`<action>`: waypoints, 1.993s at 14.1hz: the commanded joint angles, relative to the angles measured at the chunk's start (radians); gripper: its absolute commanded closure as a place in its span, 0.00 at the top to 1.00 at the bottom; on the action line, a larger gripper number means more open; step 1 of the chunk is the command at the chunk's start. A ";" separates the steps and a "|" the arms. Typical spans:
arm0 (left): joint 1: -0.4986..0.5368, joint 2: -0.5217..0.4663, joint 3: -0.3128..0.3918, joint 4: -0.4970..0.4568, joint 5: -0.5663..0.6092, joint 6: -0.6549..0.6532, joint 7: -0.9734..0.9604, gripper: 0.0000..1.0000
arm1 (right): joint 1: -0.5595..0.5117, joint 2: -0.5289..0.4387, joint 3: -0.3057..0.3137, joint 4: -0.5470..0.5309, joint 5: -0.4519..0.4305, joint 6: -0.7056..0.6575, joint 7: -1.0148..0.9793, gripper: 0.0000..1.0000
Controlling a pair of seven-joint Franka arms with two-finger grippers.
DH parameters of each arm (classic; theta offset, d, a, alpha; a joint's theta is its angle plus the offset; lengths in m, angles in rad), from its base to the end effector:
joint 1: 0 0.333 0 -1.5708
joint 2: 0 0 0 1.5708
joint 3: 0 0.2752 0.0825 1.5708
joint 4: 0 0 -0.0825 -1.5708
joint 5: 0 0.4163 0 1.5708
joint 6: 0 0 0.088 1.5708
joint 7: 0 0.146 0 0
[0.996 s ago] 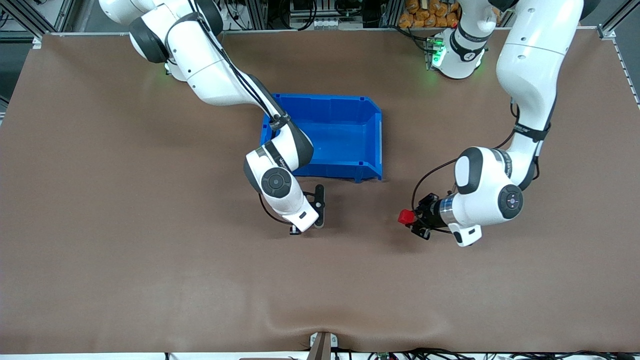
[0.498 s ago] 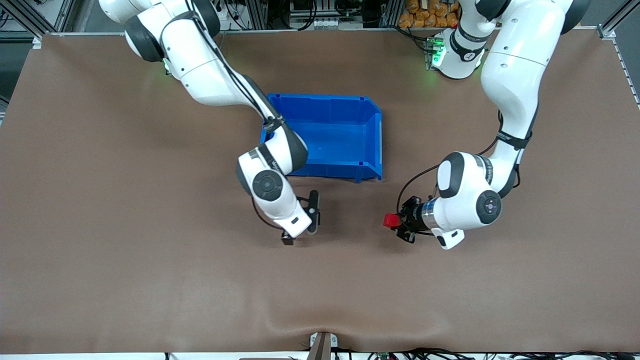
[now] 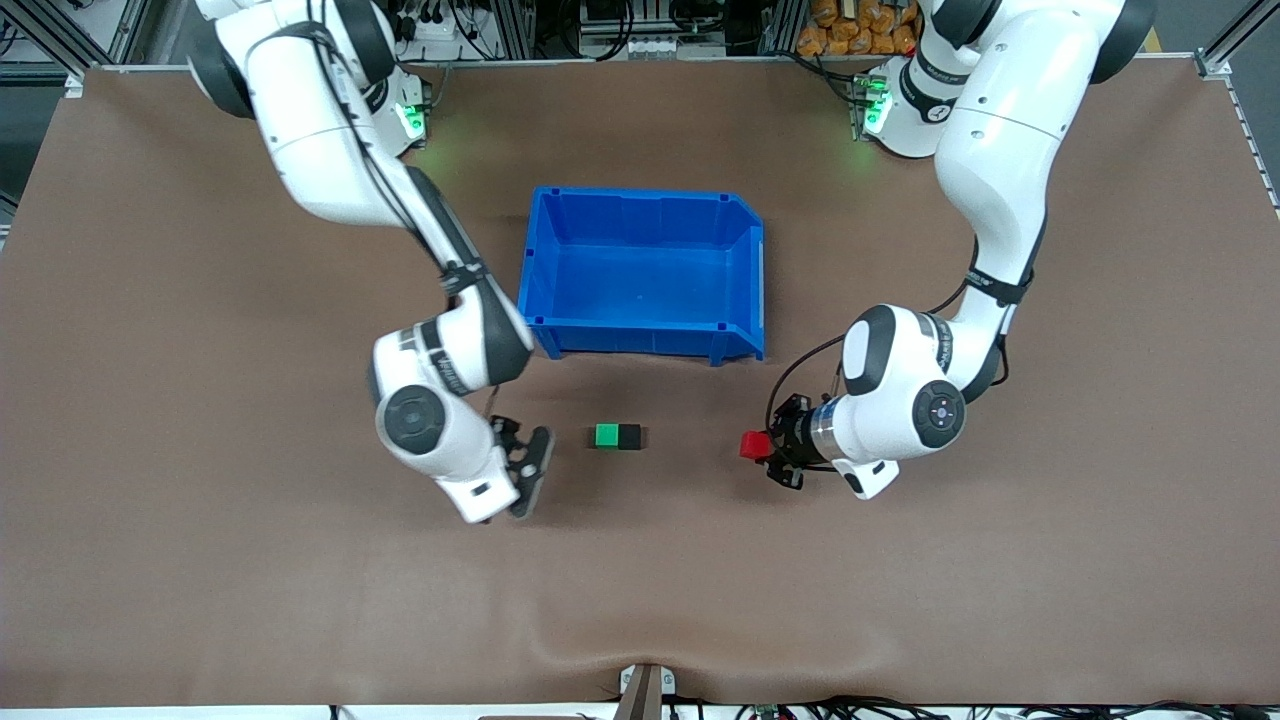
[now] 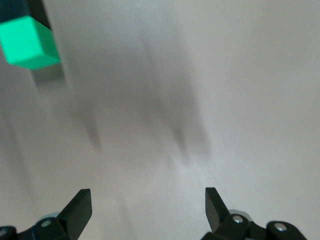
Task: Attach green and red cubes to black cube
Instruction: 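Place the red cube against the black cube while the right gripper withdraws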
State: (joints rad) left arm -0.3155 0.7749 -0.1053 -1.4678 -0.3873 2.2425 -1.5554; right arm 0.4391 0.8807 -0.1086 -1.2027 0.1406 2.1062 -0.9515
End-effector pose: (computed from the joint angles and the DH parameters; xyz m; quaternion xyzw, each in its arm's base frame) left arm 0.6516 -0.3084 0.1390 0.7487 0.6361 -0.1562 0.1025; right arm 0.7096 0.2726 0.1709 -0.8101 -0.5859 -0.0192 0.0142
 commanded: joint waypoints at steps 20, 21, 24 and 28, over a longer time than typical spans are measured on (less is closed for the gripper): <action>-0.301 0.198 0.113 0.195 -0.044 0.123 -0.206 0.00 | -0.353 -0.716 0.007 -0.538 -0.136 -0.198 0.425 1.00; -0.341 0.204 0.159 0.201 -0.045 0.123 -0.224 0.00 | -0.346 -0.738 0.009 -0.535 -0.142 -0.242 0.466 1.00; -0.363 0.216 0.179 0.210 -0.045 0.123 -0.233 0.00 | -0.303 -0.808 0.010 -0.529 -0.238 -0.374 0.675 1.00; -0.378 0.222 0.182 0.228 -0.045 0.123 -0.278 0.00 | -0.355 -0.928 0.003 -0.520 -0.234 -0.462 0.723 1.00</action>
State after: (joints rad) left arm -0.6711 0.9630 0.0599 -1.2834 -0.4215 2.3646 -1.7957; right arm 0.1180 0.0343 -0.1064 -1.6897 -0.0817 1.6684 -0.2581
